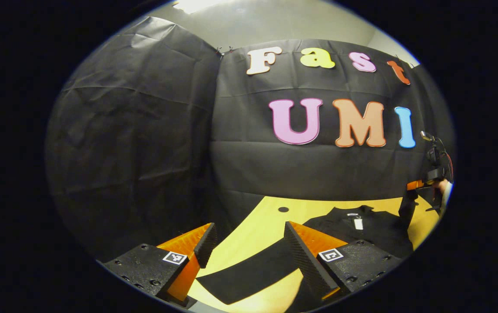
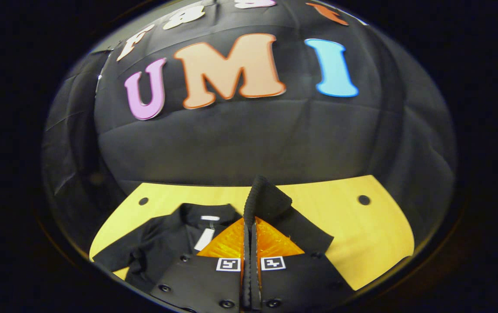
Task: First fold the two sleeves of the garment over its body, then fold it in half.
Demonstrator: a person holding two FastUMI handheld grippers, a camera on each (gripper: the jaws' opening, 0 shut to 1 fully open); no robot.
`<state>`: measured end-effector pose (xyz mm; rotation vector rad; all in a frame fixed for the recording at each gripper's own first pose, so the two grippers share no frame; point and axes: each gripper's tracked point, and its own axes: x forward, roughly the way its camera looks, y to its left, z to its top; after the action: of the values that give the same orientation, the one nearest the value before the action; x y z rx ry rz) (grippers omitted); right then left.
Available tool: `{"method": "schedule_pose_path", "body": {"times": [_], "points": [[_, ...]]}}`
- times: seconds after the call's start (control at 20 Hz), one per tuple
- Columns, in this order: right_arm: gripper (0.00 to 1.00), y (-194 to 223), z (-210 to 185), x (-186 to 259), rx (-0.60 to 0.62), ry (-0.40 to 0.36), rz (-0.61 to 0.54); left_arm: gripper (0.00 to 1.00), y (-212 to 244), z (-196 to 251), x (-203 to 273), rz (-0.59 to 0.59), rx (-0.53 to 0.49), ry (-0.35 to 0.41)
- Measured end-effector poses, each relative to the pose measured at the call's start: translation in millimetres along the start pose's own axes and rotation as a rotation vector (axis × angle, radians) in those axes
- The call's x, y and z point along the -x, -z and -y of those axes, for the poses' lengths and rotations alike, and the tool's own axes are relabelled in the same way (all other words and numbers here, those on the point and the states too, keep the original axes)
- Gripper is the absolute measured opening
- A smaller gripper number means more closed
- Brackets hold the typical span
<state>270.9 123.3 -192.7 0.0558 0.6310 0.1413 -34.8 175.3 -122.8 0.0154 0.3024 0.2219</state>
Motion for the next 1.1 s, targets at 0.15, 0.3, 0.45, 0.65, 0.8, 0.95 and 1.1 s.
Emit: {"method": "schedule_pose_path", "body": {"times": [0.15, 0.3, 0.45, 0.65, 0.8, 0.95, 1.1], "points": [[0.03, 1, -76, -34, 0.056, -0.065, -0.028, 0.94, 21, -34, -10, -0.038, -0.01, -0.032], [0.03, 13, -137, -69, 0.122, -0.128, -0.075, 0.94, 36, -55, -17, -0.067, 0.02, -0.048], [0.03, 36, -183, -94, 0.183, -0.167, -0.124, 0.93, 48, -69, -18, -0.087, 0.069, -0.071], [0.03, 67, -215, -112, 0.214, -0.196, -0.185, 0.93, 63, -82, -18, -0.126, 0.091, -0.111], [0.03, 94, -219, -130, 0.234, -0.209, -0.235, 0.96, 68, -82, -22, -0.139, 0.099, -0.111], [0.04, 121, -236, -140, 0.23, -0.268, -0.28, 0.99, 69, -76, -28, -0.143, 0.107, -0.103], [0.47, 131, -259, -129, 0.182, -0.36, -0.325, 0.99, 75, -65, -33, -0.154, 0.113, -0.087]]}}
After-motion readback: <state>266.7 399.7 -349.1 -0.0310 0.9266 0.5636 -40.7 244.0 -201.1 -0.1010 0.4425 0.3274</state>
